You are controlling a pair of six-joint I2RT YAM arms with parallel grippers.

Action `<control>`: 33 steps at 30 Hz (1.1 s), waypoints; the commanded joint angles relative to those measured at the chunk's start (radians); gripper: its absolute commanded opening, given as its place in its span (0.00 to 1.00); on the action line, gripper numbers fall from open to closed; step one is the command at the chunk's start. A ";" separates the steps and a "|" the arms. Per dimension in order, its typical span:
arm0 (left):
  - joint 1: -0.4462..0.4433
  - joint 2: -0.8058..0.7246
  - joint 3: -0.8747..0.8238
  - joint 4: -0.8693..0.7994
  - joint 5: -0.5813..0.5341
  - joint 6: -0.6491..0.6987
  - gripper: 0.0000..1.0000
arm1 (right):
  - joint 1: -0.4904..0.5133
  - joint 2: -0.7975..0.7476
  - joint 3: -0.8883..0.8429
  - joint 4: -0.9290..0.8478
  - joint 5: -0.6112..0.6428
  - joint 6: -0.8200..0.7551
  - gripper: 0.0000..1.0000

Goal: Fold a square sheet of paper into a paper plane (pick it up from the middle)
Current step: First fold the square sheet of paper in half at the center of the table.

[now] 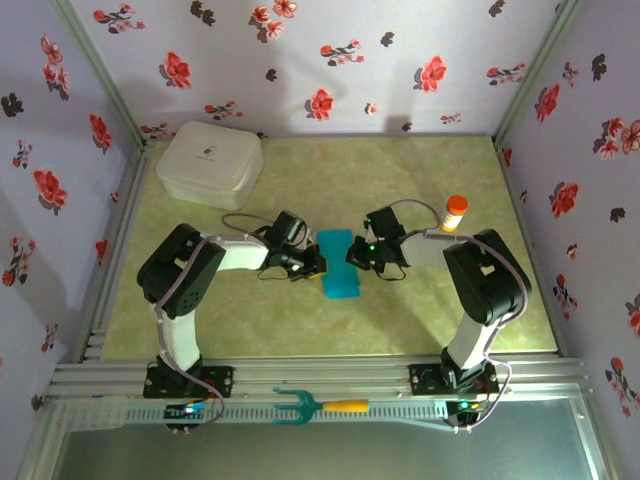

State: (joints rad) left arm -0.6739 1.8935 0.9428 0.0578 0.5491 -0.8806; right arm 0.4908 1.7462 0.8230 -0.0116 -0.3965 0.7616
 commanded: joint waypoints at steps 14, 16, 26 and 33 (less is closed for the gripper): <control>-0.023 -0.075 0.041 -0.038 0.032 -0.029 0.05 | -0.008 0.004 -0.053 -0.076 0.098 0.038 0.00; -0.035 -0.065 0.042 -0.038 0.038 -0.036 0.05 | -0.008 0.004 -0.055 -0.074 0.098 0.040 0.00; -0.034 0.003 -0.040 -0.040 0.033 -0.014 0.04 | -0.008 0.006 -0.066 -0.070 0.097 0.042 0.00; -0.031 0.007 -0.090 -0.037 0.009 0.027 0.04 | -0.007 0.003 -0.076 -0.065 0.104 0.047 0.00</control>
State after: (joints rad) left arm -0.7067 1.8763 0.8948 0.0898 0.5903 -0.8879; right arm 0.4908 1.7302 0.7914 0.0277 -0.3809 0.7971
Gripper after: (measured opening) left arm 0.057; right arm 0.060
